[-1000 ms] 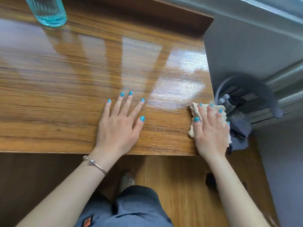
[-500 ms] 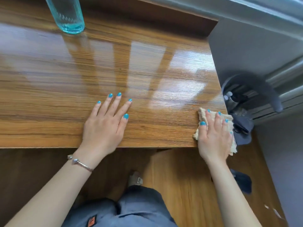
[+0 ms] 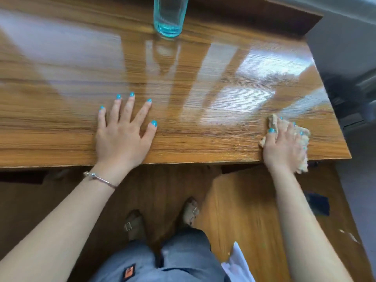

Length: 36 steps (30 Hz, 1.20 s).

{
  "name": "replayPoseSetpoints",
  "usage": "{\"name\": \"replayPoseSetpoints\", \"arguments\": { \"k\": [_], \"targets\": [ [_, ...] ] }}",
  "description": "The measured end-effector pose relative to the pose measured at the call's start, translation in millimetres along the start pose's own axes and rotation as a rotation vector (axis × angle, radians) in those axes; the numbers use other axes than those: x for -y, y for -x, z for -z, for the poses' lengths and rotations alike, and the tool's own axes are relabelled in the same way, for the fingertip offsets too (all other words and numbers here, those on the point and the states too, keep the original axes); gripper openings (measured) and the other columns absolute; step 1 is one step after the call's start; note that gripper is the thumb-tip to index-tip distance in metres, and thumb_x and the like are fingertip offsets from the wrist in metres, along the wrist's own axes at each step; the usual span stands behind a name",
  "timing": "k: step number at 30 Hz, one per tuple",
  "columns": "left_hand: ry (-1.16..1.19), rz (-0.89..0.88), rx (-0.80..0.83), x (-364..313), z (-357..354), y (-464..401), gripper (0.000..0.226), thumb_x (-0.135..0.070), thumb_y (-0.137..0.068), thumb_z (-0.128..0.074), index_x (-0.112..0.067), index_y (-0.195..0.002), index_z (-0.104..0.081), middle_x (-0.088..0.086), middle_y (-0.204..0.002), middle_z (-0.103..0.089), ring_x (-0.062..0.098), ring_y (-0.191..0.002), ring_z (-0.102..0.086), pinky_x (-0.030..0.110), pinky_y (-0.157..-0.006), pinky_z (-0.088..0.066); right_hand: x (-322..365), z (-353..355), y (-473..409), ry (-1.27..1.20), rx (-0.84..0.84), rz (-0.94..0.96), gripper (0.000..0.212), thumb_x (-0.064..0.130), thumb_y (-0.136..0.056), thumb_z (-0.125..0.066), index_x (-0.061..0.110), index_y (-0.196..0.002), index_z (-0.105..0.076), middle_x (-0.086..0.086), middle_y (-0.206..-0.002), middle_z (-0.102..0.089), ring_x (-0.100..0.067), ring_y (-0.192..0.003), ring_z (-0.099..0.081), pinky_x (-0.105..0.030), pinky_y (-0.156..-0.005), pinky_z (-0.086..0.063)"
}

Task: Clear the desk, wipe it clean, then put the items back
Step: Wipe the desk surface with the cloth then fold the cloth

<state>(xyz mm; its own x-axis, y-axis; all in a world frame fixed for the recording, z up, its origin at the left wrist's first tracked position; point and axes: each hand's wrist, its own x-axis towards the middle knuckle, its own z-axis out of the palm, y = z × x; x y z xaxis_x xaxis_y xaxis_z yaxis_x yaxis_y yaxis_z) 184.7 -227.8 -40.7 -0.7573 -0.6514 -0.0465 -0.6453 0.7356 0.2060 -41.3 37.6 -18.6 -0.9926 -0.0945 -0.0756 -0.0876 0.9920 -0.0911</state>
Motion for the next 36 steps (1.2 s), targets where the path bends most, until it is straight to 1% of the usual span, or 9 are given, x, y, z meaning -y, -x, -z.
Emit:
{"name": "replayPoseSetpoints", "arguments": {
  "k": [2,5,8,12,15,21,25,29,36],
  "targets": [
    [0.011,0.000,-0.011,3,0,2,0.057,-0.058,-0.098,-0.015,-0.041,-0.152,-0.013,-0.001,-0.163,-0.011,0.024,-0.149,-0.005,0.051,-0.118,-0.005,61,-13,48,0.006,0.013,0.036,0.054,0.047,-0.102,-0.022,0.037,-0.154,-0.010,0.003,-0.164,-0.007,-0.024,-0.150,-0.006,-0.050,-0.120,-0.006],
    [0.023,-0.012,-0.038,11,-1,1,0.055,-0.056,-0.098,-0.016,-0.041,-0.152,-0.014,0.000,-0.162,-0.013,0.025,-0.149,-0.007,0.052,-0.119,-0.006,136,-35,127,0.052,0.054,0.480,0.056,0.051,-0.098,-0.012,0.045,-0.152,-0.001,0.009,-0.163,0.002,-0.021,-0.151,0.005,-0.048,-0.118,0.003],
    [0.040,-0.032,-0.023,7,-2,2,0.054,-0.053,-0.099,-0.015,-0.041,-0.152,-0.012,0.000,-0.162,-0.011,0.024,-0.149,-0.006,0.051,-0.119,-0.006,130,-32,130,0.078,0.151,0.739,0.050,0.054,-0.100,-0.011,0.053,-0.149,0.003,0.016,-0.162,0.006,-0.013,-0.150,0.012,-0.043,-0.119,0.005],
    [0.044,-0.024,-0.027,1,1,2,0.054,-0.053,-0.100,-0.014,-0.041,-0.152,-0.011,-0.001,-0.163,-0.009,0.024,-0.150,-0.004,0.051,-0.120,-0.004,63,-9,53,0.030,0.092,0.345,0.051,0.051,-0.101,-0.015,0.048,-0.150,-0.001,0.011,-0.164,-0.001,-0.015,-0.151,0.004,-0.045,-0.121,-0.006],
    [0.028,-0.016,-0.028,0,4,3,0.054,-0.052,-0.100,-0.011,-0.041,-0.152,-0.008,-0.001,-0.163,-0.008,0.024,-0.150,-0.003,0.050,-0.120,-0.004,85,-6,43,0.020,0.071,0.065,0.053,0.046,-0.103,-0.021,0.041,-0.153,-0.008,0.004,-0.164,-0.005,-0.023,-0.151,-0.001,-0.050,-0.120,-0.007],
    [0.024,-0.009,-0.021,6,5,1,0.054,-0.045,-0.098,-0.008,-0.039,-0.152,-0.012,-0.003,-0.162,-0.012,0.020,-0.150,-0.006,0.047,-0.119,-0.005,186,-25,86,0.067,0.195,0.776,0.051,0.053,-0.101,-0.018,0.054,-0.148,0.001,0.015,-0.163,0.005,-0.015,-0.150,0.012,-0.045,-0.119,0.004],
    [0.086,0.030,0.038,32,17,5,0.053,-0.046,-0.101,-0.011,-0.039,-0.153,-0.001,-0.007,-0.162,0.003,0.012,-0.149,0.007,0.036,-0.119,0.004,134,-18,33,0.045,0.177,0.540,0.049,0.052,-0.101,-0.017,0.055,-0.148,0.000,0.016,-0.163,0.003,-0.013,-0.150,0.008,-0.045,-0.121,-0.001],
    [-0.033,0.036,0.034,89,27,4,0.058,-0.059,-0.098,-0.011,-0.041,-0.153,-0.004,-0.005,-0.163,-0.003,0.018,-0.150,0.001,0.041,-0.120,-0.003,138,-15,31,0.050,0.120,0.278,0.054,0.048,-0.101,-0.018,0.046,-0.152,0.001,0.007,-0.164,0.003,-0.019,-0.151,0.008,-0.049,-0.121,-0.001],
    [-0.043,-0.230,0.086,147,38,4,0.059,-0.057,-0.095,-0.003,-0.041,-0.152,-0.001,-0.005,-0.162,-0.003,0.015,-0.150,0.003,0.037,-0.120,-0.001,231,-41,179,0.104,0.181,0.776,0.051,0.057,-0.095,0.002,0.057,-0.144,0.014,0.015,-0.160,0.014,-0.017,-0.149,0.016,-0.046,-0.120,0.006]
  ]
}}
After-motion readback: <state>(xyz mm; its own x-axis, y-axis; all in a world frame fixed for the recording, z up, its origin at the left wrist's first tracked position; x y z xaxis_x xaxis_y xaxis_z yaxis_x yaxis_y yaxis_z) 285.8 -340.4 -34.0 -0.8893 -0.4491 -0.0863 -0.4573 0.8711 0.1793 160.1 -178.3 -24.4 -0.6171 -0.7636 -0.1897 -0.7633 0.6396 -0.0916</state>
